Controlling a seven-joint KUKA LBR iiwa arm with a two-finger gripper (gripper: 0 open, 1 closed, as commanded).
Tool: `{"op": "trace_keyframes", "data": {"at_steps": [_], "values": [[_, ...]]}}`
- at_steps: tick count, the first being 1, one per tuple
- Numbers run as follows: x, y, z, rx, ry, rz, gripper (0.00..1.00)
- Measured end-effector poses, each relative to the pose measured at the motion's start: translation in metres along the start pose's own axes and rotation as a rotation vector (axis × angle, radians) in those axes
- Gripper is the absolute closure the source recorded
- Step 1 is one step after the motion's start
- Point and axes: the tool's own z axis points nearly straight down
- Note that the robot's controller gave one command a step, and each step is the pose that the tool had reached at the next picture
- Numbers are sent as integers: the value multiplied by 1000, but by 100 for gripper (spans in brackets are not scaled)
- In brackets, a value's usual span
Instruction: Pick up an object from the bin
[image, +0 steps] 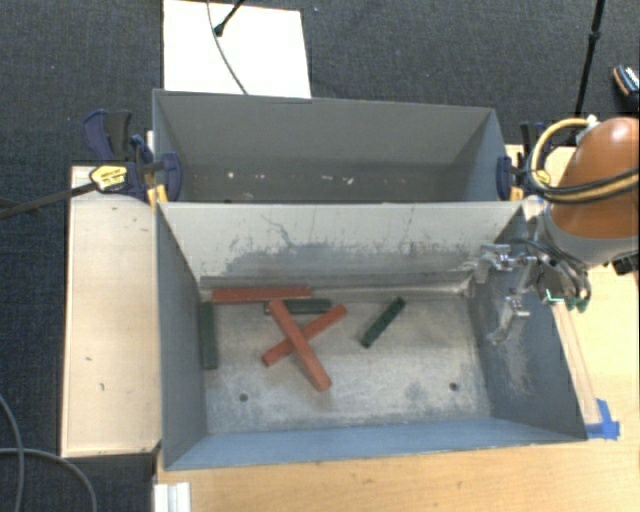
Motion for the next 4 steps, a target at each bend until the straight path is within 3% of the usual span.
{"op": "trace_keyframes", "data": {"at_steps": [1,2,3,4], "values": [[2,84,77,-2,-3,-258,0],[2,194,85,-4,-4,-301,0],[2,283,82,-4,-10,-227,0],[2,277,82,1,-9,-224,100]]}}
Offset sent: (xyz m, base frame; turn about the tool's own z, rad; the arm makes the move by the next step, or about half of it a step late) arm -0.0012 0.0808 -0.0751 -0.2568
